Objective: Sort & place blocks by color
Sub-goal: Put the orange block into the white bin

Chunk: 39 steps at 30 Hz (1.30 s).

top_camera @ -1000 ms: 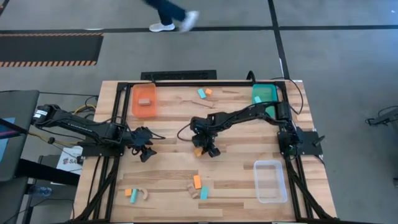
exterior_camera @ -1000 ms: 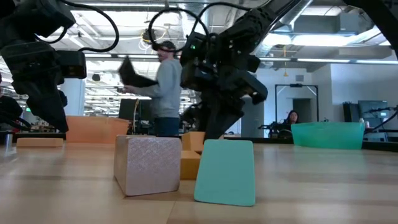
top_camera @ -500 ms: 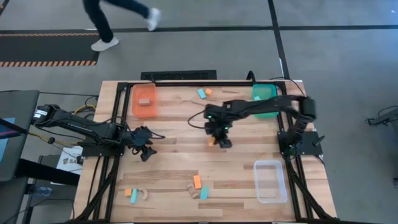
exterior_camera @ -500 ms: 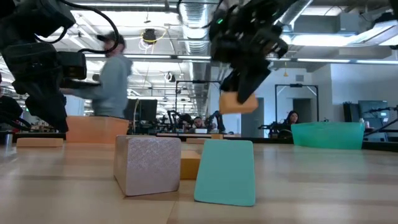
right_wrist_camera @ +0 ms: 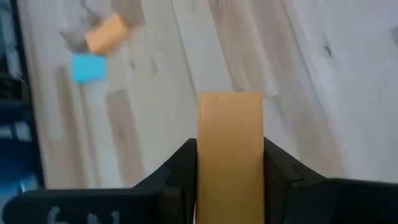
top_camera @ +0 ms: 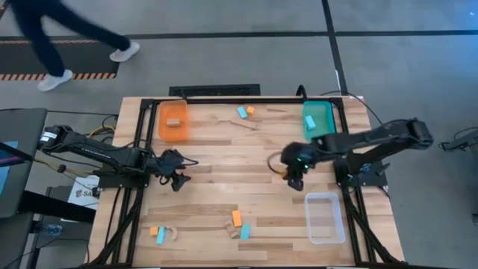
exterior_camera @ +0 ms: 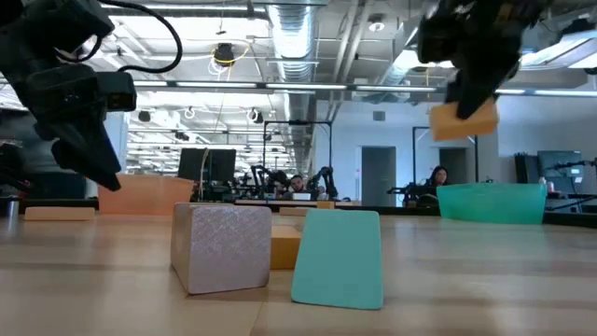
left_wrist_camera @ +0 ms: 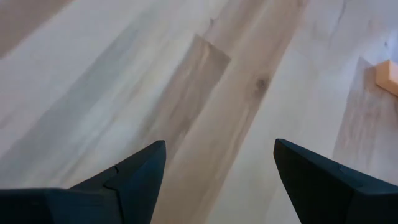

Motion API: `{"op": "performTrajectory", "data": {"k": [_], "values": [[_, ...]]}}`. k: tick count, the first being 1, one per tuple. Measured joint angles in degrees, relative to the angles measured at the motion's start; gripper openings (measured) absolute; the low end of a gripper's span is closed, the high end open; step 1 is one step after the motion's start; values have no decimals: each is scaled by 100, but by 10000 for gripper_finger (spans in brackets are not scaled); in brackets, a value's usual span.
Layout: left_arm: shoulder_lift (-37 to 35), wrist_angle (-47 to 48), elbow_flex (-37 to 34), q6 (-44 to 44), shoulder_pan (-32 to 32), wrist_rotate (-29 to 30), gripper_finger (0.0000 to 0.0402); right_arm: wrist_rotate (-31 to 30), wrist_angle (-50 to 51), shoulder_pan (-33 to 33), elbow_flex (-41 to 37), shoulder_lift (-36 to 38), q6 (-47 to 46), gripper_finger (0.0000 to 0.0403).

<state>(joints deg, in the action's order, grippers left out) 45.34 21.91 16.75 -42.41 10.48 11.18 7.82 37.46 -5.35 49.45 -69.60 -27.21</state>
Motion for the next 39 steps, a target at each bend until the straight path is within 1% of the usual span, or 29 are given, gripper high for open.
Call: {"op": "performTrajectory", "data": {"k": [4, 7, 10, 15, 19, 25, 27, 29, 33, 39], "values": [[0, -85, 0, 225, -2, 146, 286, -571, 196, -873, -105, 386, -1405, 126], [0, -96, 0, 398, -2, 198, 286, -939, 404, -1623, -105, 483, -2554, 126], [0, -100, 0, 441, -9, 267, 286, -1259, 613, -2477, -105, 443, -3674, 126], [0, -313, 0, 480, -9, 483, 286, -1825, 852, -3703, -105, 105, -5402, 126], [0, -352, 0, 560, -9, 606, 286, -1996, 1056, -4379, -105, -265, -6688, 126], [0, -349, 0, 475, -7, 577, 286, -2016, 1243, -5106, -105, -760, -8240, 126], [0, -346, 0, 395, -7, 575, 286, -2016, 1269, -5295, -105, -901, -8600, 134], [0, -349, 0, 353, -7, 575, 286, -1992, 1264, -5418, -103, -1010, -8771, 145], [0, -348, 0, 272, -7, 571, 286, -1976, 1263, -5459, -103, -1168, -8800, 161], [0, -434, 0, 208, -7, 564, 286, -1974, 1282, -5414, -103, -1217, -8698, 180]]}}
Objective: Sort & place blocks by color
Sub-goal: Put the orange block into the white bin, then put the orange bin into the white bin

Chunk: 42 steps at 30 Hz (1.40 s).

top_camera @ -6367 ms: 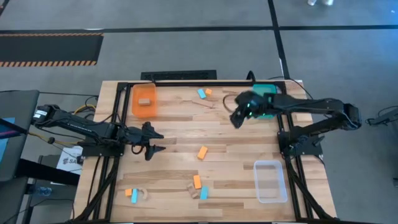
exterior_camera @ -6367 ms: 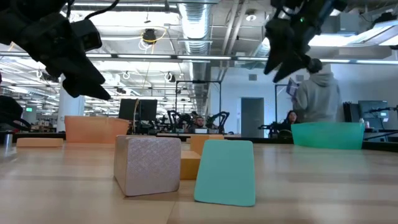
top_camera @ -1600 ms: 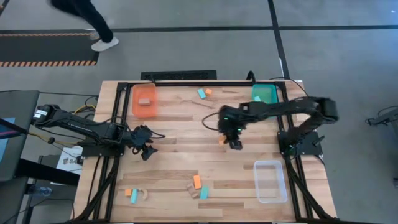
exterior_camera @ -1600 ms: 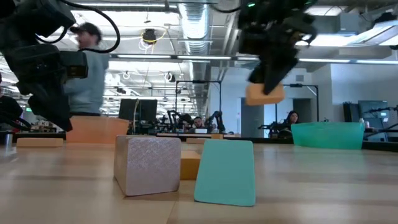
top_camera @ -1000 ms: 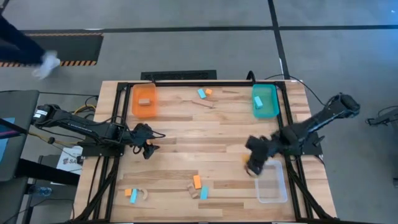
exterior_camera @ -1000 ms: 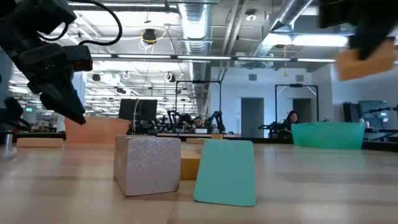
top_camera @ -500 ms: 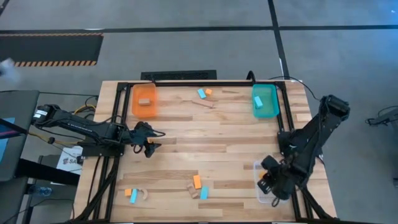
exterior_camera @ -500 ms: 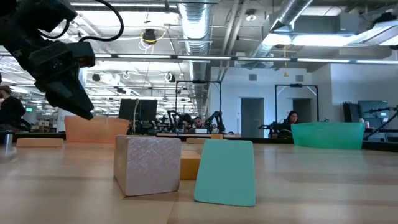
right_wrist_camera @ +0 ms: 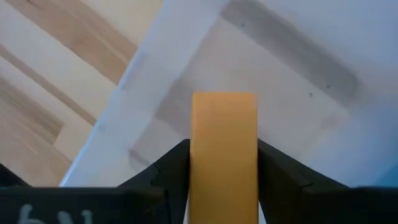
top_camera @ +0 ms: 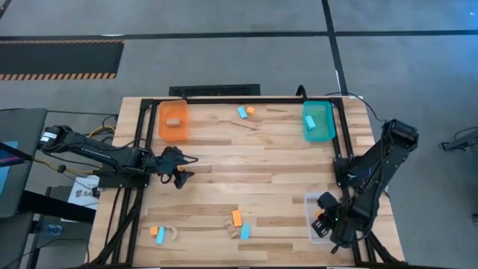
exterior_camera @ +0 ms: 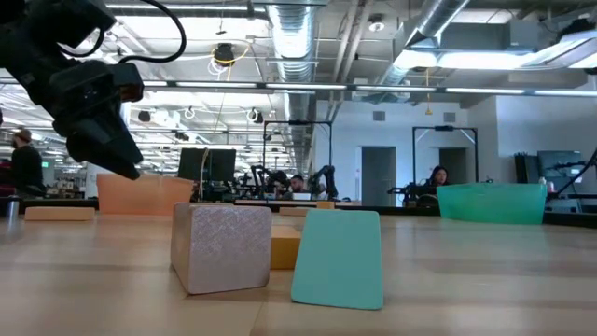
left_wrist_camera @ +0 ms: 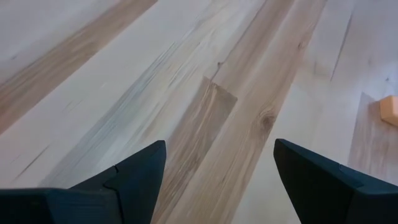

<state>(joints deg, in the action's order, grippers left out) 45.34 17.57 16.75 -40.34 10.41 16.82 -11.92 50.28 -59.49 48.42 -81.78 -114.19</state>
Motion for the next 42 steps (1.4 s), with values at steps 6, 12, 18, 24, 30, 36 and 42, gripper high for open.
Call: {"op": "performTrajectory", "data": {"k": [6, 12, 18, 24, 30, 36, 42], "values": [[0, -195, -2, 0, 0, 2, 286, -15, 186, 42, 0, 162, 7, 224], [0, -195, -2, 7, 0, -2, 286, -23, 604, 91, 0, 656, 26, 260], [0, -195, -2, 19, 0, -7, 286, -282, 971, 298, 0, 1231, 354, 263], [0, -127, -2, 22, 4, -353, 286, -1750, 843, 858, 0, 1490, 1370, 261], [4, 941, 293, -62, 4, -744, 286, -2194, 143, 1640, 0, 1517, 3113, 260], [9, 2829, 1186, -83, 2, -88, 286, -2055, -310, 2400, 2, 1517, 4338, 260], [36, 3304, 1002, 173, 0, -394, 286, -1970, -575, 2995, 2, 1495, 5376, 260]]}}
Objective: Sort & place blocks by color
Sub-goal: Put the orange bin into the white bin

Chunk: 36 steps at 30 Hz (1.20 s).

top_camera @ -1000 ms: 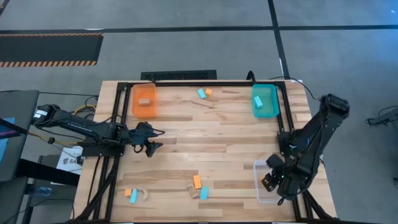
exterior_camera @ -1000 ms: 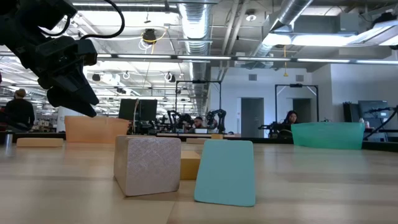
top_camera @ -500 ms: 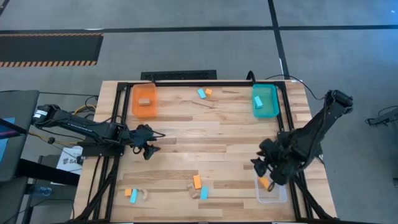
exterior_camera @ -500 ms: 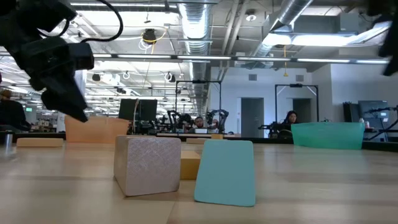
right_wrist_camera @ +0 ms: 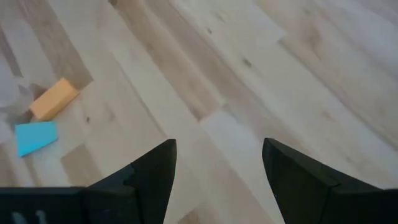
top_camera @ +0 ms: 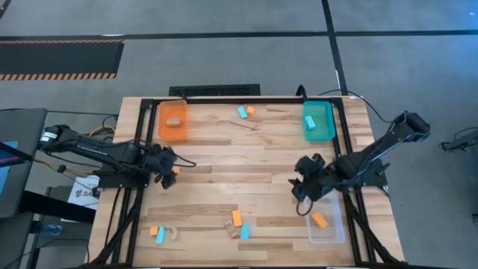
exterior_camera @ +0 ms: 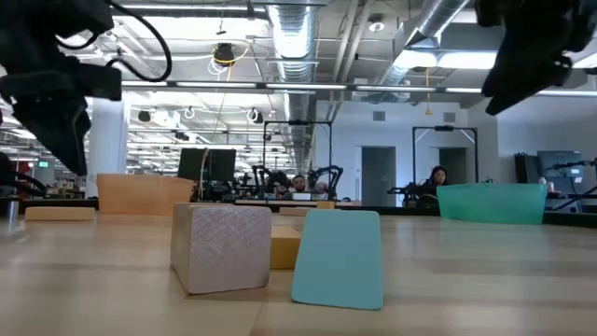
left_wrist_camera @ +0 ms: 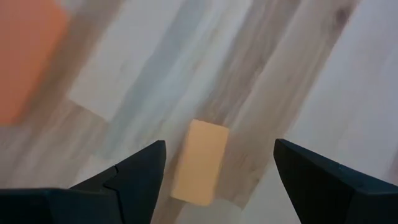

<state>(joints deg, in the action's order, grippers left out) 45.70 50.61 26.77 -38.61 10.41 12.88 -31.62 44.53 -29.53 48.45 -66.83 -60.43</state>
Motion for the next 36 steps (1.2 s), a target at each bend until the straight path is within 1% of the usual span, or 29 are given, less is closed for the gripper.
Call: {"op": "performTrajectory", "data": {"k": [2, 4, 8, 12, 15, 21, 24, 28, 31, 33, 36], "values": [[6, -127, -134, 23, 0, -108, 286, 32, -93, 190, 0, 2, 199, 260], [112, -110, -232, -107, 2, -91, 286, 75, -132, 330, 0, 4, 308, 260], [317, -149, -261, -245, 1, 276, 286, 198, -236, 459, 0, 7, 533, 260], [639, -282, -261, -132, 0, 368, 286, 204, -286, 461, 0, 7, 648, 260], [940, -321, -261, -41, 0, 309, 286, 208, -298, 458, 0, 7, 693, 260], [1580, -720, -261, 3, 0, 23, 286, 223, -293, 456, 0, 9, 702, 260], [1872, -951, -264, 196, 0, -143, 286, 223, -293, 456, 0, 9, 714, 260], [2064, -1171, -332, 207, -2, -250, 282, 223, -295, 456, 0, 19, 714, 260], [1977, -1252, -357, 129, 2, -189, 256, 200, -322, 456, 2, 66, 713, 260], [1901, -1290, -368, 152, 7, -197, 221, 184, -301, 456, 0, 98, 775, 260], [1863, -1319, -369, 83, 7, -304, 159, 148, -321, 456, 2, 191, 972, 260]]}}
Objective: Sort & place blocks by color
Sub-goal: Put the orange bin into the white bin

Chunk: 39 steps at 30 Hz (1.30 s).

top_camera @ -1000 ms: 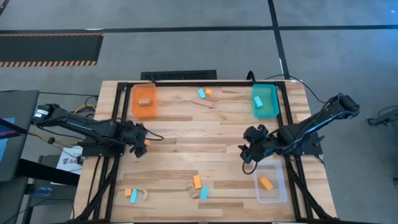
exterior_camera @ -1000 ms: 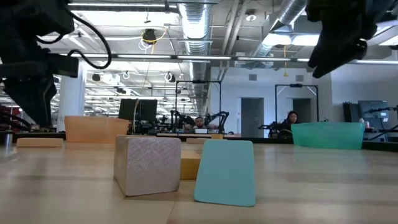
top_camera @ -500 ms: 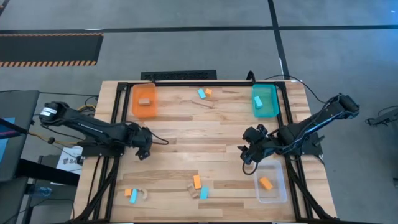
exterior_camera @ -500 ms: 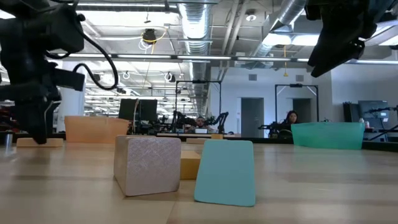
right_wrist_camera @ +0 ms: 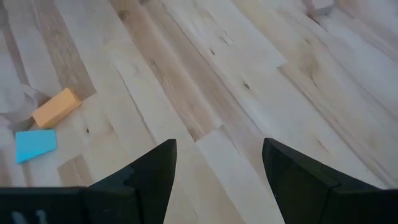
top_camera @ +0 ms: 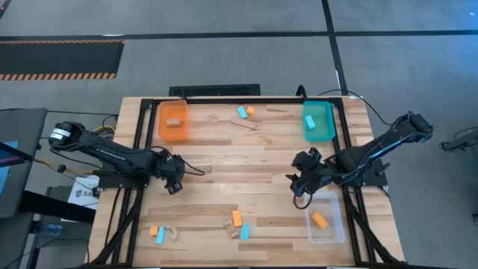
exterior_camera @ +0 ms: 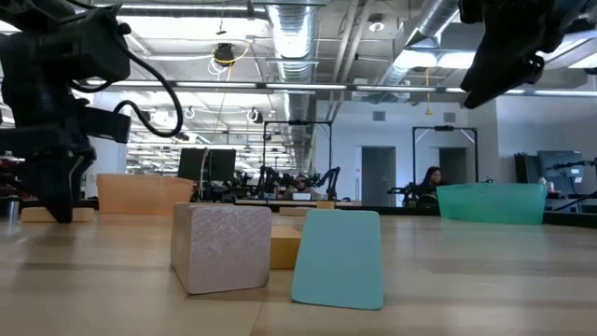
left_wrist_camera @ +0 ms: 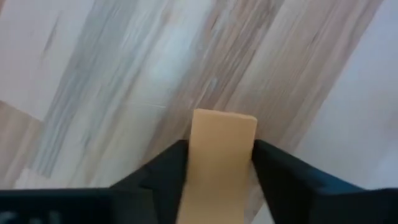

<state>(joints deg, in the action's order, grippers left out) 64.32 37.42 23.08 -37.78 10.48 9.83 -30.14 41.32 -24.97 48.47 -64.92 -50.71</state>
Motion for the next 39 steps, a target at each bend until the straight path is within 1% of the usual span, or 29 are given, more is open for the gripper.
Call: {"op": "performTrajectory", "data": {"k": [3, 4, 7, 11, 16, 18, 20, 23, 25, 27, 30, 32, 34, 35, 37, 39], "values": [[-32, 17, 2, -190, -3, -112, 103, -176, 5, 0, 0, 118, 21, 260], [-53, -1, 13, -272, -9, -157, 100, -245, -7, 0, 0, 164, 23, 260], [-121, -40, 91, -357, -11, -212, 100, -330, -42, 0, 0, 285, 40, 260], [-260, -382, 295, -160, -3, -228, 100, -338, -153, 0, 0, 415, 271, 260], [-282, -889, 615, 13, -9, -210, 120, -432, -344, 19, 0, 541, 710, 260], [-281, -1294, 750, 83, -9, -211, 119, -477, -457, 62, 0, 589, 929, 260], [-300, -2027, 843, 176, -24, -259, 113, -482, -667, 150, 0, 631, 1174, 260], [-314, -3320, 854, 204, -160, -633, 106, -461, -1117, 316, 0, 658, 1676, 260], [-314, -4003, 854, 226, -338, -1039, 107, -405, -1553, 421, 0, 659, 2092, 260], [-314, -4525, 854, 260, -577, -1531, 111, -197, -2035, 542, 0, 657, 2590, 260], [-306, -5147, 854, 243, -1013, -2335, 113, 280, -2844, 749, 0, 566, 3362, 260], [-211, -5637, 854, 33, -1320, -2949, 111, 653, -3265, 882, -7, 549, 3887, 260], [-66, -6154, 854, -400, -1565, -3604, 110, 1057, -3838, 1045, 6, 444, 4480, 260], [25, -6450, 854, -647, -1654, -3870, 110, 1289, -4086, 1134, 15, 379, 4779, 260], [248, -6975, 855, -1081, -1758, -4265, 110, 2036, -4325, 1344, -23, 309, 5231, 260], [476, -7302, 856, -1423, -1788, -4455, 110, 2750, -4926, 1646, 82, 69, 5314, 260]]}}
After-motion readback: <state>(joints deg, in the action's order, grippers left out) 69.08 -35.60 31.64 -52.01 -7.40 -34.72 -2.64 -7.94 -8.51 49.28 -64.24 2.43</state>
